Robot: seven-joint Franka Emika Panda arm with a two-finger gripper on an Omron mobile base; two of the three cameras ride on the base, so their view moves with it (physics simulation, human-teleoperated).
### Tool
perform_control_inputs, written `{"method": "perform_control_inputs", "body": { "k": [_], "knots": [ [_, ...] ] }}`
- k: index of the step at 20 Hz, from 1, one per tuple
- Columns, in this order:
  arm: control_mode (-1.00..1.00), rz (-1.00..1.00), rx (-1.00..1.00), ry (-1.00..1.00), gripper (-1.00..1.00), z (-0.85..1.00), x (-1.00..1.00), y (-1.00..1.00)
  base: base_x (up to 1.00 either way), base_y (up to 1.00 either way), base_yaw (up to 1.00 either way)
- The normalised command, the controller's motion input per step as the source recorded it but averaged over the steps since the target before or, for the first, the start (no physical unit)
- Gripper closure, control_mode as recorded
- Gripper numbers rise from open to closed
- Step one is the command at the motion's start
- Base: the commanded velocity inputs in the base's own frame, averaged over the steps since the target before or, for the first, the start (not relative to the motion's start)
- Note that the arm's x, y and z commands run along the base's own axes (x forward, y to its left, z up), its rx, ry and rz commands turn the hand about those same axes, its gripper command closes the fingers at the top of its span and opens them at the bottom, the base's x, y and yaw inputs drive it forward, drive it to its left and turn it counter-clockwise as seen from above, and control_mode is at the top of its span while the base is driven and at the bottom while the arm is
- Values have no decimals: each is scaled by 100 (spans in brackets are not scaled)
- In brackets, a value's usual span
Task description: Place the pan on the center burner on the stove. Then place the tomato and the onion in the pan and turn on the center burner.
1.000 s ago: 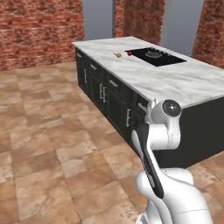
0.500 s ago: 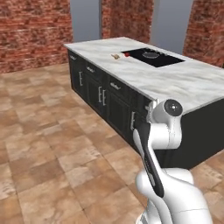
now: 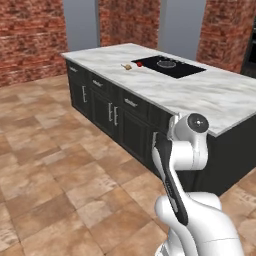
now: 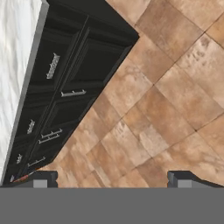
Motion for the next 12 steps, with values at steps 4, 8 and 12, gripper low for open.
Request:
{"method": "perform_control_inputs", "body": {
  "k": [4,8,12],
  "knots": [
    [100,0,0,0,-100,0,0,0,33,69,-27],
    [100,0,0,0,-100,0,0,0,43,60,-23],
    [100,0,0,0,-100,0,0,0,41,57,-21]
  ]
}}
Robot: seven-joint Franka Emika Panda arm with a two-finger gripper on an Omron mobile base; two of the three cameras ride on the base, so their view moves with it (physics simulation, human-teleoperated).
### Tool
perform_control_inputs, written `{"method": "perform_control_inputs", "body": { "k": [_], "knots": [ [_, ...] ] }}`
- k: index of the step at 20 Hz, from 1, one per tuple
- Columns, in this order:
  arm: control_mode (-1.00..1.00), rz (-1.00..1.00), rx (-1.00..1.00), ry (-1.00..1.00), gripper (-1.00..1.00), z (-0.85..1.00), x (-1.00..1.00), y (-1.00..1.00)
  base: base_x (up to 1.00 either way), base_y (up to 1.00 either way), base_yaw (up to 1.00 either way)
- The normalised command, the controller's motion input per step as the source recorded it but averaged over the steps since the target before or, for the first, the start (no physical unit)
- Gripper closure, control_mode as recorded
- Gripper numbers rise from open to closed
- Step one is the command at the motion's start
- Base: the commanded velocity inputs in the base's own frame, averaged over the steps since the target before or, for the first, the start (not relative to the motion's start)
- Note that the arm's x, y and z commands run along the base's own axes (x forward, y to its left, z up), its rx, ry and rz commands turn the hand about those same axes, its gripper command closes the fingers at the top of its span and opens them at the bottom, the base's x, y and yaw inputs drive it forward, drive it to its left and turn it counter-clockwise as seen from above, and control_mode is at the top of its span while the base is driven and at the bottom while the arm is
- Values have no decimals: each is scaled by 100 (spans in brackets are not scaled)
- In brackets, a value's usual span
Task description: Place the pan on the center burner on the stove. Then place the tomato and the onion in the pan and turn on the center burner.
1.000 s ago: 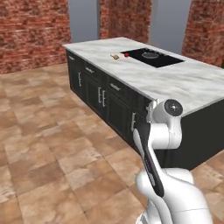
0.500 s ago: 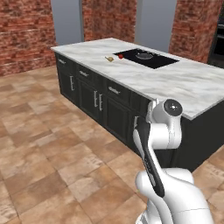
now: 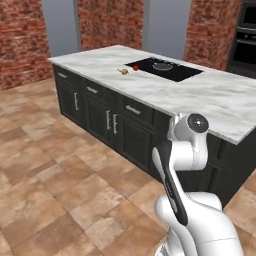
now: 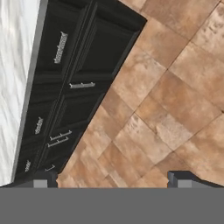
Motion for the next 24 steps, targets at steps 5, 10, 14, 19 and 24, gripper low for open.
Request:
{"method": "perform_control_inputs", "body": {
  "k": [5,10,14,19,24],
  "knots": [
    [100,0,0,0,-100,0,0,0,39,51,-19],
    [100,0,0,0,-100,0,0,0,38,59,-21],
    [100,0,0,0,-100,0,0,0,36,68,-26],
    [100,0,0,0,-100,0,0,0,30,73,-31],
    [100,0,0,0,-100,0,0,0,29,71,-34]
  ]
}}
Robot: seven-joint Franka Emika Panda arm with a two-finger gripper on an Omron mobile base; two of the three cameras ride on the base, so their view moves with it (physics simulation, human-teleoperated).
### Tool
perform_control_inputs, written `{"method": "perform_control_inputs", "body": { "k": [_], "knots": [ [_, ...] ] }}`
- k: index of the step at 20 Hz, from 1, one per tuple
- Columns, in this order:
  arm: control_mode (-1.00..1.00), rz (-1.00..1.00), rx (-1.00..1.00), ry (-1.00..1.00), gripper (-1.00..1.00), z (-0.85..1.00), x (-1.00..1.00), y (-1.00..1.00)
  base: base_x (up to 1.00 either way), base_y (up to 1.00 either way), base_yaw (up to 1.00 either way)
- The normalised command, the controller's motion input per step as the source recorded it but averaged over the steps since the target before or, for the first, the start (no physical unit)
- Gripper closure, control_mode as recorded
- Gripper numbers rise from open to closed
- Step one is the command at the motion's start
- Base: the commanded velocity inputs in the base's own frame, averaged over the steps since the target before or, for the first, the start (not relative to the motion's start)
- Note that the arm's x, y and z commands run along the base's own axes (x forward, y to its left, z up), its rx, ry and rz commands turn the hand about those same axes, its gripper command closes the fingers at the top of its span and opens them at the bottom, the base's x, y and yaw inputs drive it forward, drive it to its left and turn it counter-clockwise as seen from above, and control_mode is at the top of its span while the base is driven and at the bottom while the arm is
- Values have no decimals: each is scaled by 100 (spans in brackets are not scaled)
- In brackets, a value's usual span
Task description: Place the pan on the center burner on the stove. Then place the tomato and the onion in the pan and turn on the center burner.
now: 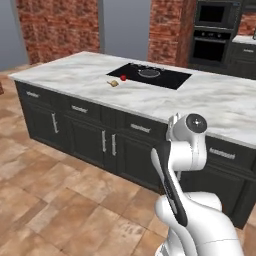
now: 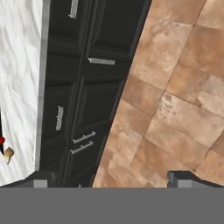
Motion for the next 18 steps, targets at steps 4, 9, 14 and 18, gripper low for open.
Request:
{"method": "perform_control_inputs", "body": {
  "k": [4,9,14,18],
  "knots": [
    [100,0,0,0,-100,0,0,0,29,67,-33],
    [100,0,0,0,-100,0,0,0,31,67,-32],
    [100,0,0,0,-100,0,0,0,29,67,-31],
    [100,0,0,0,-100,0,0,0,37,66,-30]
  ]
}}
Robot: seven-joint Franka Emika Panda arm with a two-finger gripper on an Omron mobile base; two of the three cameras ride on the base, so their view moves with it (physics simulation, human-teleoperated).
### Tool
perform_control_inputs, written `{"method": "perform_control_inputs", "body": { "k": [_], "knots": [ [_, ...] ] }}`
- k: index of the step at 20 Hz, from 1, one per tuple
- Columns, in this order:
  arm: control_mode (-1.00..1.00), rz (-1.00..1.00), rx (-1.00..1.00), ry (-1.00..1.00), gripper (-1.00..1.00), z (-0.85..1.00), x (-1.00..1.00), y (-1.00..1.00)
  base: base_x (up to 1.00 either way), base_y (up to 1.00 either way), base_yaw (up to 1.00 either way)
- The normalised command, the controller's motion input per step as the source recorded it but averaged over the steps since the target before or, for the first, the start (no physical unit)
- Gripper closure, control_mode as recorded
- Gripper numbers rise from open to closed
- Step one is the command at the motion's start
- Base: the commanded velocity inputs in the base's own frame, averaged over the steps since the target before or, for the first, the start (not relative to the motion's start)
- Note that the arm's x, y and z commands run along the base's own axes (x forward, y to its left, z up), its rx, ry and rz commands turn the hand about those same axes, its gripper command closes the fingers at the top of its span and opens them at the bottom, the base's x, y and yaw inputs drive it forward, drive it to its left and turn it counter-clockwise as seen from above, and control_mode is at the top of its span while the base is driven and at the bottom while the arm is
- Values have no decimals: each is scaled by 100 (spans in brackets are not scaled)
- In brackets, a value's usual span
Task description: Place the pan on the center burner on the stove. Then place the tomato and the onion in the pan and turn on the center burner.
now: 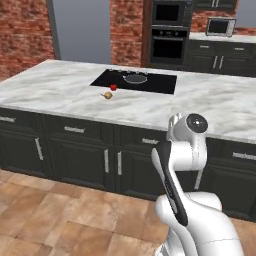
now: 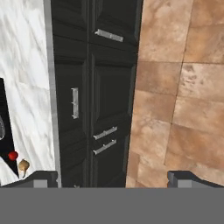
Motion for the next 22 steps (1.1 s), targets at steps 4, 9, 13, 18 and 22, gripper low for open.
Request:
{"method": "perform_control_inputs", "body": {
  "k": [4,9,13,18,22],
  "knots": [
    [100,0,0,0,-100,0,0,0,40,56,-24],
    [100,0,0,0,-100,0,0,0,39,43,-18],
    [100,0,0,0,-100,0,0,0,33,33,-14],
    [100,0,0,0,-100,0,0,0,38,27,-12],
    [100,0,0,0,-100,0,0,0,46,25,-10]
  ]
}}
